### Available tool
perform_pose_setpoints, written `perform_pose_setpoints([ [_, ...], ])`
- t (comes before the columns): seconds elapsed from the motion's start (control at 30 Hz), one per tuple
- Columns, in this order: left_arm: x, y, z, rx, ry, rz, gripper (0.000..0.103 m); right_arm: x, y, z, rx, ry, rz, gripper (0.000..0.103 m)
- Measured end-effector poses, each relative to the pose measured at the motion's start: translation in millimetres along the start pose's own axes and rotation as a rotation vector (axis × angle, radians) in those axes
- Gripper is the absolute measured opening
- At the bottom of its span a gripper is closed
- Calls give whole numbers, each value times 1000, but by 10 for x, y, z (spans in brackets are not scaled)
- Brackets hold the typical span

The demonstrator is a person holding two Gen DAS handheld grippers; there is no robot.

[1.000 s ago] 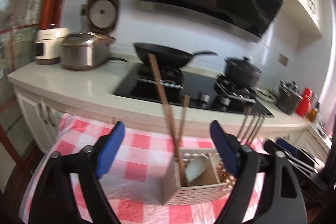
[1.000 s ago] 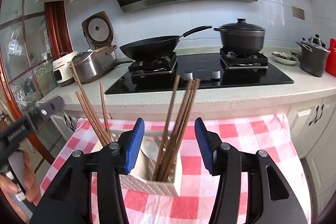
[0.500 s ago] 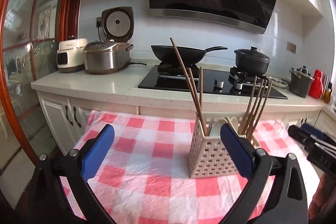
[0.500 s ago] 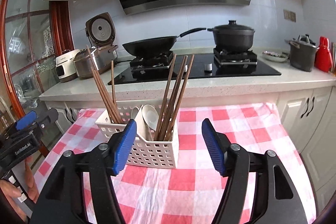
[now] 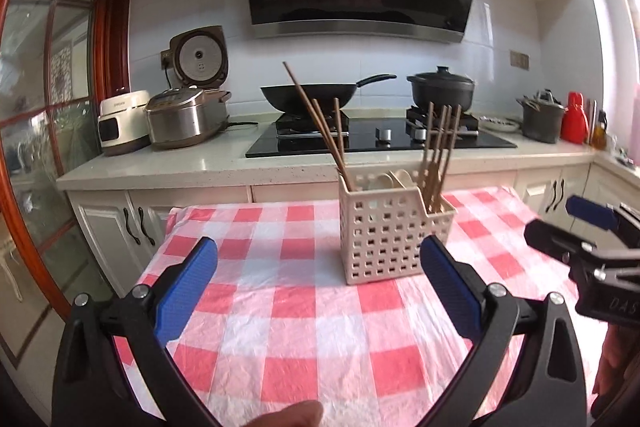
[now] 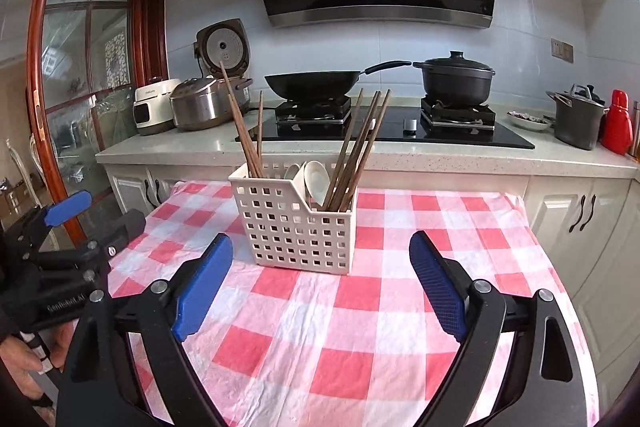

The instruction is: Organize utensils

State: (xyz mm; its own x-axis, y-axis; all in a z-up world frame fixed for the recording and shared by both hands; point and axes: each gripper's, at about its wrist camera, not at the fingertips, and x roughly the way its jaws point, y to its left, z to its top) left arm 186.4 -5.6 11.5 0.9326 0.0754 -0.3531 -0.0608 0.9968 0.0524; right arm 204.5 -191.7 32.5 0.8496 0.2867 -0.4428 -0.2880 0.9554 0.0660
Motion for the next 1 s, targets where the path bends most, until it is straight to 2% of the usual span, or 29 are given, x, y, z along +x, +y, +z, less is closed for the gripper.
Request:
perform_pose_setpoints([
  [0.3,-161,17,7,-10,5,-26,98,-227,-84,-17,-17,-12,-31,84],
  [0.47,-227,20,14,-22,16,-69,98,-282,-87,-30,-29,-14,-26,84],
  [1.0,-234,63,-17,-51,41,-102,98,-321,-22,-29,-37,-18,-8,84],
])
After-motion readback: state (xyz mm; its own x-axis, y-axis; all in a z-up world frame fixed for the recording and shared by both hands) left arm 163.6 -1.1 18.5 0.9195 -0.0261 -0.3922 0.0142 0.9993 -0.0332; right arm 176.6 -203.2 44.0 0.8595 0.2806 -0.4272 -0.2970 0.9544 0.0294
